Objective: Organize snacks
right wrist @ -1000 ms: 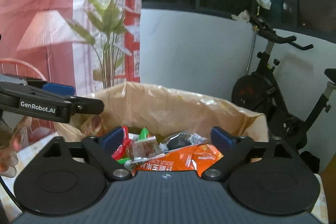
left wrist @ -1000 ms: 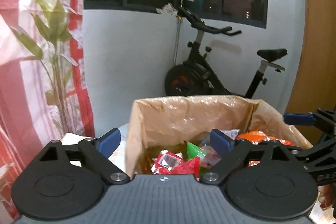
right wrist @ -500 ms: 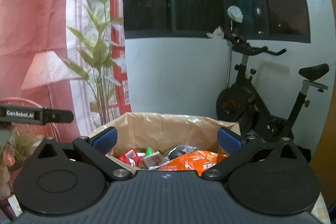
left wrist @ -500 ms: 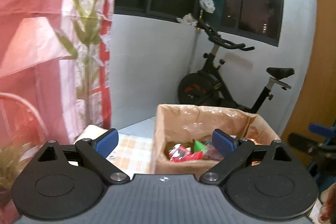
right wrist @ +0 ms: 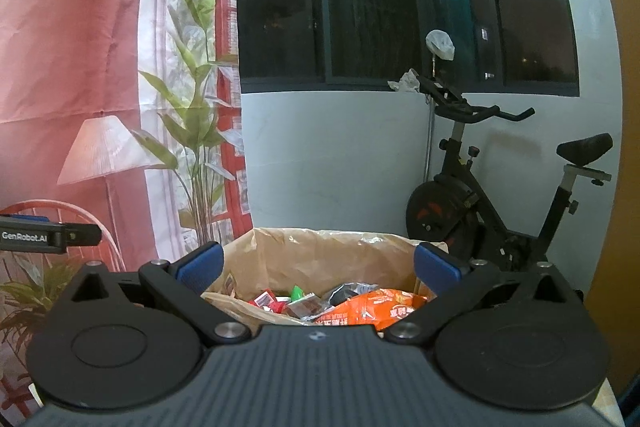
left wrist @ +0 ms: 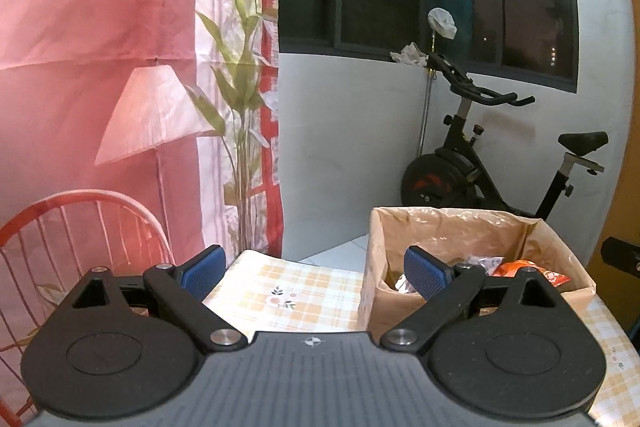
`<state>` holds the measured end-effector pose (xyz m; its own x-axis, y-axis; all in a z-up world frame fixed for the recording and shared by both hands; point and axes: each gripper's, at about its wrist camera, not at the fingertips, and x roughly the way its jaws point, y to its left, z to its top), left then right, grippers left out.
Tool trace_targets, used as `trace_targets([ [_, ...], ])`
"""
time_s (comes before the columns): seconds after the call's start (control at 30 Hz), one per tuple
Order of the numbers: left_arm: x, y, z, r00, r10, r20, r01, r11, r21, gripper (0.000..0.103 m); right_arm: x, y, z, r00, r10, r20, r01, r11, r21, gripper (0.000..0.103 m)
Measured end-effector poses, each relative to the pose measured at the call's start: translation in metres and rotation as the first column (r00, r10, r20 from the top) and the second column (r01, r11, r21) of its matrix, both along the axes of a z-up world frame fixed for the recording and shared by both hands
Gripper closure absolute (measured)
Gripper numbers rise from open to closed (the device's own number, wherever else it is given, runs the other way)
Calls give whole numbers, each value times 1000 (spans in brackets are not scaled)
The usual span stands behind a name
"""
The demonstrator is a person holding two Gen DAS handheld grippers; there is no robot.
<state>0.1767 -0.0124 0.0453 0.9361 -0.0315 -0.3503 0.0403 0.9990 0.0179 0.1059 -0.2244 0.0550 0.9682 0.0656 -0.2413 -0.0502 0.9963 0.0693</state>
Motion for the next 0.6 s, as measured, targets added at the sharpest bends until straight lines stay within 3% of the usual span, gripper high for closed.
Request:
trace_targets([
  [0.6, -5, -5, -4, 1000, -11, -10, 11, 1000, 28, 6, -5, -2, -1, 1000, -15, 1, 15, 1000, 3, 0],
])
